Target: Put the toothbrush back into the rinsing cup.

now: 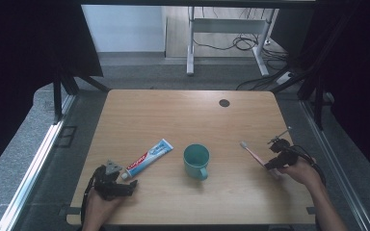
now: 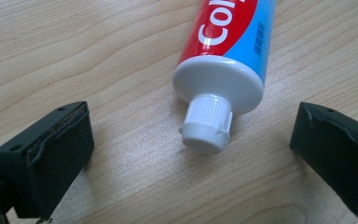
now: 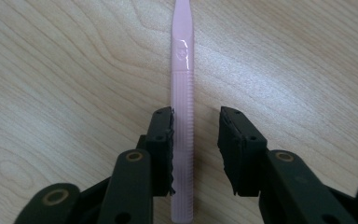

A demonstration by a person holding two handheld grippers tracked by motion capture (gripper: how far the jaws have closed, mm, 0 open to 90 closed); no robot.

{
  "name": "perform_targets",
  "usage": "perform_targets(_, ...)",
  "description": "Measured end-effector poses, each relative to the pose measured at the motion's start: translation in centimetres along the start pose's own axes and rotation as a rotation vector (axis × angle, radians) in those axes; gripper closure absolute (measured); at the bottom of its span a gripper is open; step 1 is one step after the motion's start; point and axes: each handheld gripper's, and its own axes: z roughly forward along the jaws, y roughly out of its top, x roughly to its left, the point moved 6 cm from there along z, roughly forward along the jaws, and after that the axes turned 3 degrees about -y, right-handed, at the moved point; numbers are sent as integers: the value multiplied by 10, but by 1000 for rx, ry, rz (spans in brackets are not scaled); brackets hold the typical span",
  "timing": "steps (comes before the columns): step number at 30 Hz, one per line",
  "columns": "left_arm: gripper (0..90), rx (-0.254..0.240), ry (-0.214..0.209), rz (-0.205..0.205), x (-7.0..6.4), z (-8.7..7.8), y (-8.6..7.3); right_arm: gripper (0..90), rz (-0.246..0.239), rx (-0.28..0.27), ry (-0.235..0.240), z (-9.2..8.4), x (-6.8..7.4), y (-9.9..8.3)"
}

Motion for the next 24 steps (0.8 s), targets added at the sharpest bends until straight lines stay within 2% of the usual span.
perform_targets(5,0,0,0,0,0,0,0,698,-13,56,5,2,1,7)
perform_targets(12,0,0,0,0,0,0,0,733,-60,120,-7,6,6,15)
perform_targets(24,0,0,0,1,0,0,0,740,-84,210,-22,11,9,23)
